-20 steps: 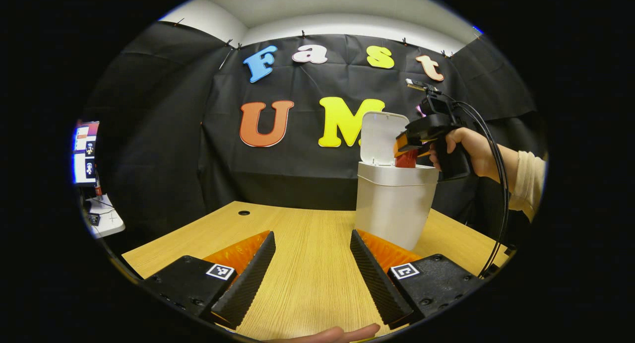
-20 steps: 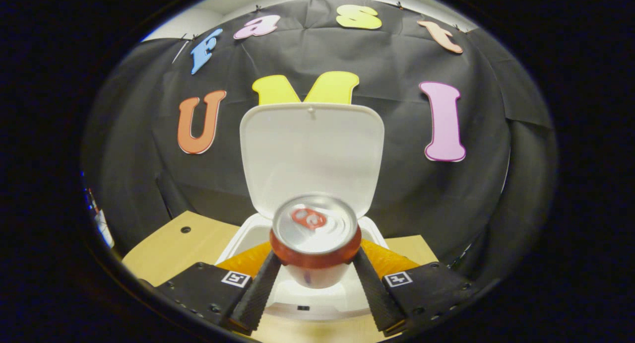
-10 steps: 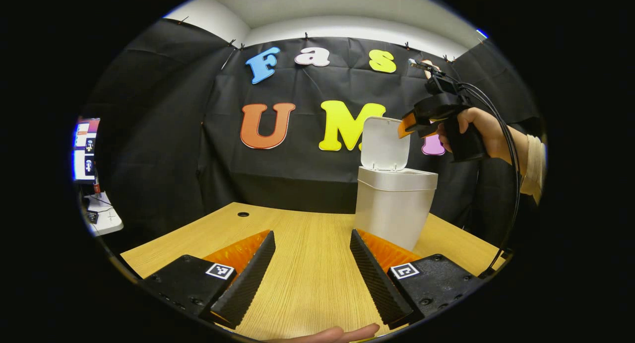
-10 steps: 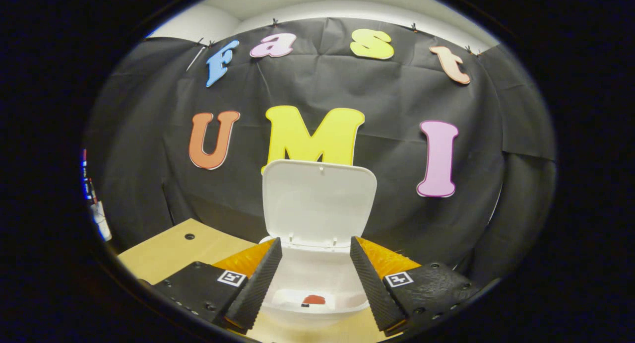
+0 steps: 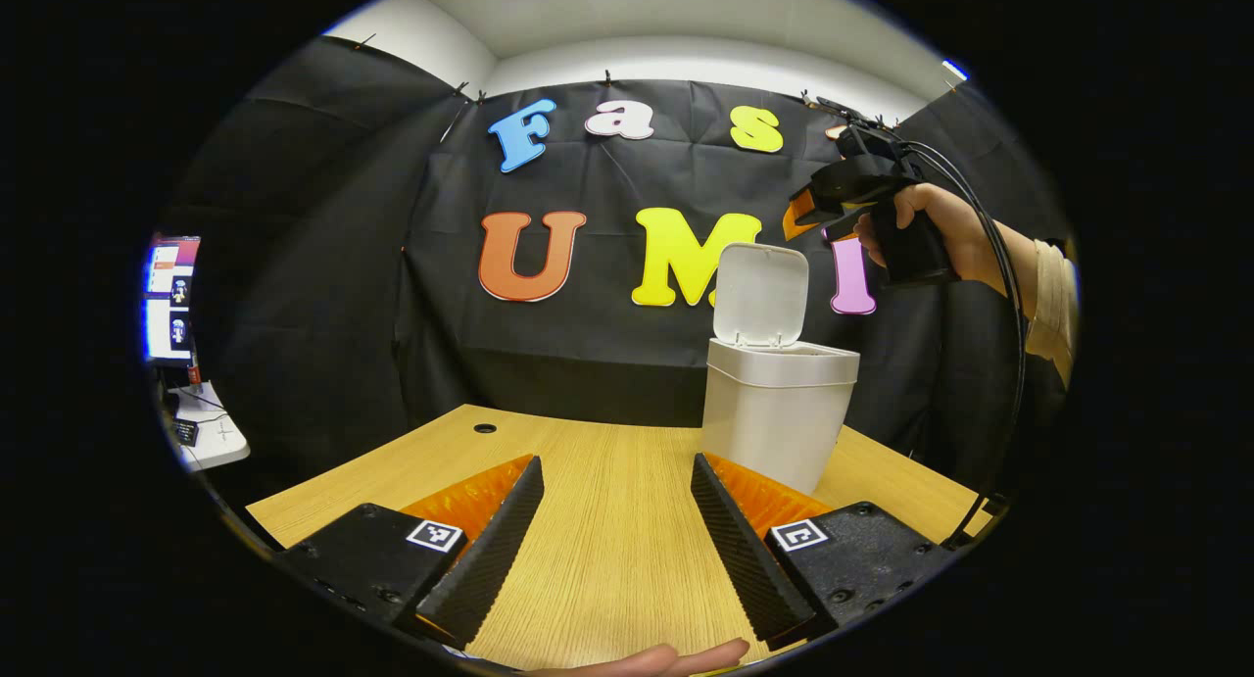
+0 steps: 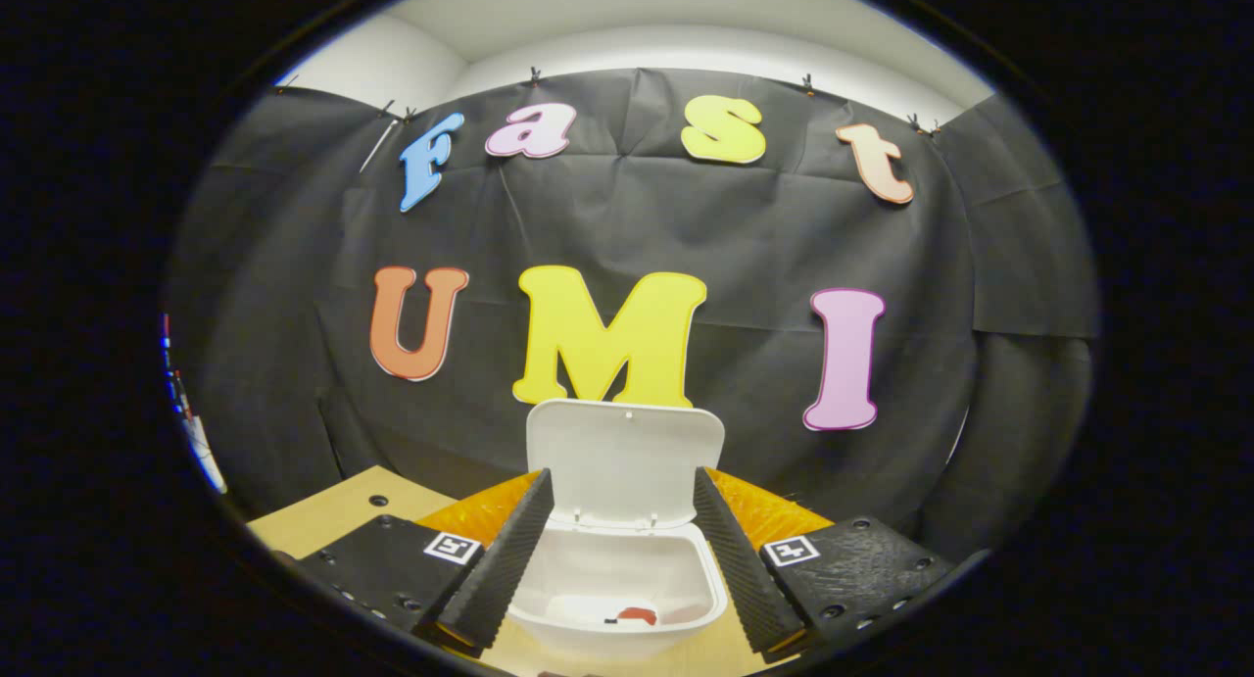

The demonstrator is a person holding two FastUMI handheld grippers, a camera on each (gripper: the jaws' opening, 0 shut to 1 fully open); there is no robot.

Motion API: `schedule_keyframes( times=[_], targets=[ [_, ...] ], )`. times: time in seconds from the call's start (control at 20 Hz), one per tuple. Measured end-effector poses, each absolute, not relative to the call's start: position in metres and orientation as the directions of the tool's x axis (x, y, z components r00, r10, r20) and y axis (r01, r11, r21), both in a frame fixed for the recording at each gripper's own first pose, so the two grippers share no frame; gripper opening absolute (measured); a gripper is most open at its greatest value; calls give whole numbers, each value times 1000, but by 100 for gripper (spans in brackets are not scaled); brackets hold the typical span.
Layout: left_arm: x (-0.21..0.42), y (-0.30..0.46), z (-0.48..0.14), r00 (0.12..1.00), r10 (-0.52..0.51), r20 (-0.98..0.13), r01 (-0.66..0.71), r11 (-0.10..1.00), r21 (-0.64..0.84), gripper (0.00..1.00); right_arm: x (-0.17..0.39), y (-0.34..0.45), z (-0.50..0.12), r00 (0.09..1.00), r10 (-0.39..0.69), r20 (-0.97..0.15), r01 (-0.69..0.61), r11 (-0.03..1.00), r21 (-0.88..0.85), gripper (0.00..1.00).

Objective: Press the lid of the desktop garbage bin to open it, pick up the crumpled paper on the desktop and throw it into the bin, then pick up the pop can on the desktop and drop it into the bin, and finally close the garbage bin lid.

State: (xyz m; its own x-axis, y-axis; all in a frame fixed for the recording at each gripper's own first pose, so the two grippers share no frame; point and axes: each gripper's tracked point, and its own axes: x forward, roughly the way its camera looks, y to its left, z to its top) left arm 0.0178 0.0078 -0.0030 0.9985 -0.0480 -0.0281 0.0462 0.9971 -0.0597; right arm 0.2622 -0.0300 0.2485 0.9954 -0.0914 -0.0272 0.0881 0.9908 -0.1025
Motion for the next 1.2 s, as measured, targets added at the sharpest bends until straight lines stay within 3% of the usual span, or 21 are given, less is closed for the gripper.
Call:
schedule_keyframes(
  times=[0.05, 0.1, 0.25, 0.6, 0.8, 1.2],
  targets=[
    [17, 7, -4, 998, -52, -32, 50, 997, -60, 100, 266, -31, 255, 995, -94, -17, 92, 991, -95, 85],
    [18, 8, -5, 998, -50, -37, 48, 997, -55, 98, 271, -34, 263, 995, -97, 1, 97, 992, -83, 90],
    [18, 5, -9, 998, -51, -40, 49, 998, -38, 98, 297, -38, 279, 995, -96, 35, 98, 994, -57, 92],
    [39, -16, -35, 992, -92, -87, 91, 996, -22, 98, 367, -46, 281, 995, -104, 5, 105, 994, -33, 96],
    [47, -9, -52, 990, -58, -131, 59, 998, 5, 98, 398, -49, 282, 995, -103, -18, 103, 995, -15, 96],
    [43, -16, -40, 991, -86, -99, 86, 996, -5, 98, 405, -47, 261, 995, -59, -82, 58, 998, -11, 94]
  ],
)
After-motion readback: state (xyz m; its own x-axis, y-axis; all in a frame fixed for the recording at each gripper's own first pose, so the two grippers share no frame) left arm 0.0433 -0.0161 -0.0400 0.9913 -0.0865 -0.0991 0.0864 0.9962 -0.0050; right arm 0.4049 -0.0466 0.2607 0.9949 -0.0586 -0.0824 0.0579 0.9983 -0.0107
